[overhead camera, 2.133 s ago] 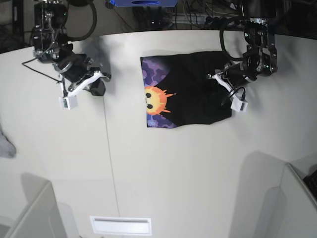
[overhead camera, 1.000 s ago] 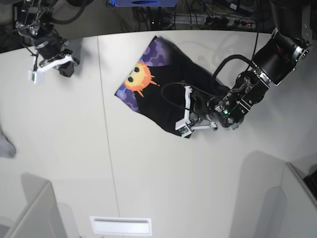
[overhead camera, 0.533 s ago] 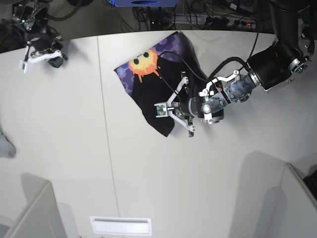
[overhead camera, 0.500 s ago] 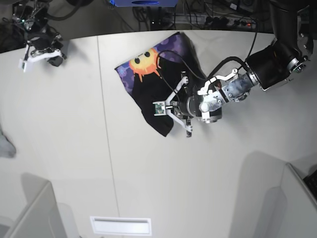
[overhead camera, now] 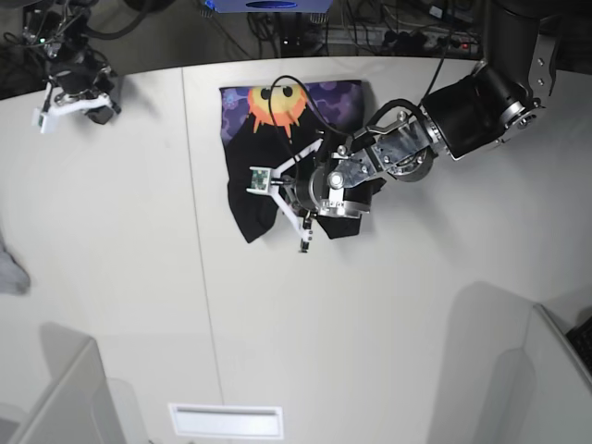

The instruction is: Fold the T-shirt properly

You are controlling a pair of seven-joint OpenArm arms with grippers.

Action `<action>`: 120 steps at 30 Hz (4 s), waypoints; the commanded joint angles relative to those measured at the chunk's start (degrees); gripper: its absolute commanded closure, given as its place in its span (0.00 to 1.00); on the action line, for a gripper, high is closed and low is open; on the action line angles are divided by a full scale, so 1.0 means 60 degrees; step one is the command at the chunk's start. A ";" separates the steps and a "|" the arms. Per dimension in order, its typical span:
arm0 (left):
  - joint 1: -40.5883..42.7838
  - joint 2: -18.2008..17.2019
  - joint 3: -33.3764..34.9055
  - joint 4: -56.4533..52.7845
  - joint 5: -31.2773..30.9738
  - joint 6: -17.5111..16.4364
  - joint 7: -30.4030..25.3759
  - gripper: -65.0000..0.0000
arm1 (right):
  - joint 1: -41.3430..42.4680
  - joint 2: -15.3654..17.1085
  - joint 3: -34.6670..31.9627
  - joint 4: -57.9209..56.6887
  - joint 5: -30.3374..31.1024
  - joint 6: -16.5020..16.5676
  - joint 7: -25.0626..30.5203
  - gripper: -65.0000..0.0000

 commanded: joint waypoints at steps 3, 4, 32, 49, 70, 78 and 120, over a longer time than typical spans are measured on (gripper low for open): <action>-0.0039 0.0139 0.0046 -0.0189 -0.0014 -0.0133 0.0115 1.00 | 0.0084 0.0244 0.0045 0.0124 0.0094 0.0056 0.0144 1.00; -0.0039 0.0139 0.0046 -0.0189 -0.0014 -0.0192 0.0115 1.00 | 0.0128 0.0259 0.0045 0.0124 0.0094 0.0056 0.0144 1.00; -0.1006 0.0169 -0.0247 -0.0072 -0.0029 -0.0250 0.0144 0.38 | 0.0641 0.0303 -0.0043 -0.0608 0.0094 0.0071 0.0071 1.00; 0.1910 0.0535 -0.6577 0.3928 -0.0014 -0.0206 0.0130 0.39 | 0.0289 0.0537 -0.0058 0.0915 0.0079 0.0203 0.0144 1.00; 0.8064 0.0388 -1.1823 0.5027 -0.0014 -0.0236 -0.5145 1.00 | -0.1572 0.0698 0.0045 0.2146 0.0035 0.4628 0.0159 1.00; 1.0525 0.0315 -1.2775 0.4280 -0.0102 -0.0236 -0.8120 1.00 | -0.2275 -0.0108 0.0045 0.2146 -0.3247 0.5441 0.1609 1.00; 1.0701 0.0711 -1.0856 -0.6123 -0.0014 -0.0177 -1.0449 1.00 | -0.1249 0.0493 -0.3237 -0.6176 -0.7291 0.5441 0.2737 1.00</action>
